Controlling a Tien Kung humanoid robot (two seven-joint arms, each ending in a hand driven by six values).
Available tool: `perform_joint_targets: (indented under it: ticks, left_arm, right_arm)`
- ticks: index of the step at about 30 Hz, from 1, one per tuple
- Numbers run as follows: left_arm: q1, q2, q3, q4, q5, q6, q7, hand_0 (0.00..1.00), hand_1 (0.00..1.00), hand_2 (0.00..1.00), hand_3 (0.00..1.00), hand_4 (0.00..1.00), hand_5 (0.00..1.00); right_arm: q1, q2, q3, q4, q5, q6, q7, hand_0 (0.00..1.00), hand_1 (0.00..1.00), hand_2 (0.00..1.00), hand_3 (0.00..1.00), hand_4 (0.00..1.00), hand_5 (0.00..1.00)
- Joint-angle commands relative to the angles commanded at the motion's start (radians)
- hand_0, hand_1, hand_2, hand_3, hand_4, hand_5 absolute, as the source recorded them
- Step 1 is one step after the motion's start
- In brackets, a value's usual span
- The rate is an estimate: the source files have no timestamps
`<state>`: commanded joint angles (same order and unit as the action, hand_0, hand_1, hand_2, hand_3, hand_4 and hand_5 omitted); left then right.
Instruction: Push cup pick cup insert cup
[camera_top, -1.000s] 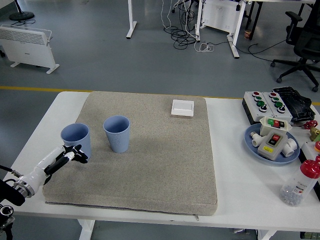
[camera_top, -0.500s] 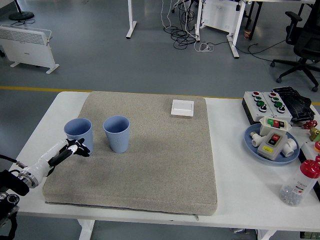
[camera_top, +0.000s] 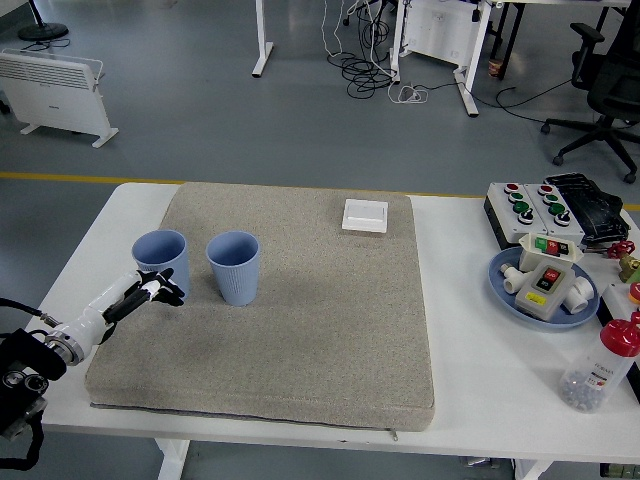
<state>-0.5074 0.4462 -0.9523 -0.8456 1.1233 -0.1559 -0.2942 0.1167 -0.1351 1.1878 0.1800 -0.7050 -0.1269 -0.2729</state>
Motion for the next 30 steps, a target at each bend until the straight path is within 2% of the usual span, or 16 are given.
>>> perform_joint_targets:
  ticks: [12, 30]
  left_arm:
    - [-0.065, -0.031, 0.045, 0.086, -0.016, 0.006, -0.015, 0.77, 0.579, 0.509, 0.475, 0.555, 0.998]
    - [-0.155, -0.055, 0.122, 0.213, -0.06, 0.003, -0.033, 0.786, 0.582, 0.511, 0.476, 0.538, 0.998]
  right_arm:
    - [-0.003, 0.001, -0.005, 0.0, 0.003, 0.0, 0.001, 0.724, 0.651, 0.642, 0.573, 0.119, 0.469]
    - [0.001, 0.001, -0.016, 0.0, 0.008, 0.001, 0.0, 0.724, 0.651, 0.642, 0.573, 0.118, 0.47]
